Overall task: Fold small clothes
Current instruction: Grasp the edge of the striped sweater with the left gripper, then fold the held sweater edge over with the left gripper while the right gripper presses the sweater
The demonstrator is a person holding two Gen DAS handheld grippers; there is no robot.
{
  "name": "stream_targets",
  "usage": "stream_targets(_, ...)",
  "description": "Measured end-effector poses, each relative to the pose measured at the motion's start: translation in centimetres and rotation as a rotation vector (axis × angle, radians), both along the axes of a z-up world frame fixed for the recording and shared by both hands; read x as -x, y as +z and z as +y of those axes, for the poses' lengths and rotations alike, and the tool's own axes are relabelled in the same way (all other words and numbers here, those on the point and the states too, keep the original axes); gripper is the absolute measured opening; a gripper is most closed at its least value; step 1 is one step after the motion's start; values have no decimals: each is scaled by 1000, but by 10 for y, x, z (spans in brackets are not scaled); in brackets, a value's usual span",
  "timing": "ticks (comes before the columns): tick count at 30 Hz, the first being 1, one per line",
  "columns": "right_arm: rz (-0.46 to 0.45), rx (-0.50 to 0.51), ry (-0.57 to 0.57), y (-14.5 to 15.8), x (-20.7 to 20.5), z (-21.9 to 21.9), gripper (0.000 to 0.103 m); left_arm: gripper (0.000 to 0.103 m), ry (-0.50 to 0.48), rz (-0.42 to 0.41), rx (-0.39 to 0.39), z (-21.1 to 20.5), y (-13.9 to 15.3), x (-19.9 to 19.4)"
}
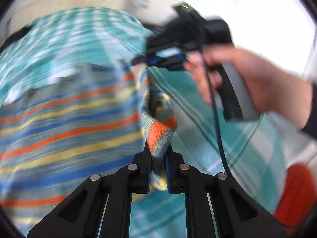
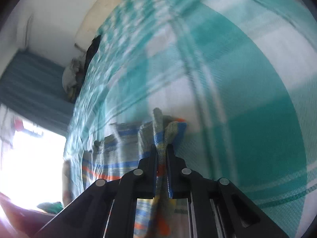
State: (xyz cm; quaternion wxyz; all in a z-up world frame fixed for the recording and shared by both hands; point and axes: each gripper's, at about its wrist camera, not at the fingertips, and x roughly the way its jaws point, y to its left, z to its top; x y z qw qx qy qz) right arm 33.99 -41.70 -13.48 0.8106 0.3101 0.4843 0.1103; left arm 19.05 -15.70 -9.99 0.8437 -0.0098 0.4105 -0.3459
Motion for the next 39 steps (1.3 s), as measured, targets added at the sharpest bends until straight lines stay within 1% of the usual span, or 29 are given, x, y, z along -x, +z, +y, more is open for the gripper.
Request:
stream_targets(2,-74,45,73,35,-2,29,9,10,90,19,90,47,15,-2)
stream_targets(3,-105,43,103,50,-4,45,9,10,143,32,127,73,20,-3)
stream_targets(5,-147,38,157,74,-12,84,9,10,227,66,183,113,21,-6)
stream_targets(6,-155,36,179,80,-16,102,9,10,277,87,207,136,20,-8)
stream_targets(9,-153,61,266,83,-33,175,9,10,385,125,217,184,6,-8)
stream_targets(11,-130,78,302,72,-45,218,9,10,435,145,207,205,-4,-6)
stream_targets(13,-109,97,326,57,-50,249,9,10,491,164,180,225,-17,-5)
stream_targets(15,-88,101,354,38,-57,288,10,18,534,210,134,236,-30,-4)
stream_targets(16,-78,78,366,29,-57,294,15,32,559,236,109,238,-37,-11)
stream_targets(17,-51,9,380,16,-59,307,26,45,583,261,100,245,-41,-12)
stream_targets(18,-28,-59,382,5,-61,311,49,52,604,276,115,254,-42,-9)
stream_targets(19,-24,-108,366,0,-59,312,59,65,623,277,138,263,-40,-4)
stream_targets(20,-44,-147,347,0,-53,307,62,73,636,269,156,269,-36,-2)
stream_targets(22,-94,-181,337,11,-43,300,62,78,646,237,195,280,-29,3)
stream_targets(23,-126,-149,326,20,-34,287,62,79,647,223,215,283,-25,2)
stream_targets(25,-160,-8,319,36,-17,268,62,79,629,225,240,281,-23,-8)
stream_targets(26,-175,51,331,42,-9,261,58,79,613,232,237,275,-24,-15)
stream_targets(27,-200,135,368,48,10,251,48,79,590,237,222,267,-25,-22)
stream_targets(28,-213,170,398,50,22,247,43,75,571,240,198,258,-28,-27)
stream_targets(29,-225,211,447,51,42,244,38,46,559,243,173,252,-29,-29)
stream_targets(30,-224,245,494,47,63,243,38,20,550,256,122,243,-35,-33)
stream_targets(31,-215,264,528,39,81,245,37,7,556,281,79,241,-41,-35)
stream_targets(32,-200,276,549,30,92,248,36,3,579,303,56,241,-48,-34)
stream_targets(34,-96,348,599,-13,117,256,34,3,607,317,58,246,-53,-27)
stream_targets(35,-75,398,604,-31,128,259,34,3,610,321,60,248,-54,-24)
stream_targets(36,-157,414,577,-32,144,256,34,4,605,320,58,250,-51,-20)
stream_targets(37,-174,415,559,-30,150,253,34,8,598,319,45,252,-47,-17)
stream_targets(38,-166,407,545,-29,153,251,34,15,595,321,40,254,-46,-15)
stream_targets(39,-152,376,512,-23,153,245,34,19,596,323,36,258,-40,-13)
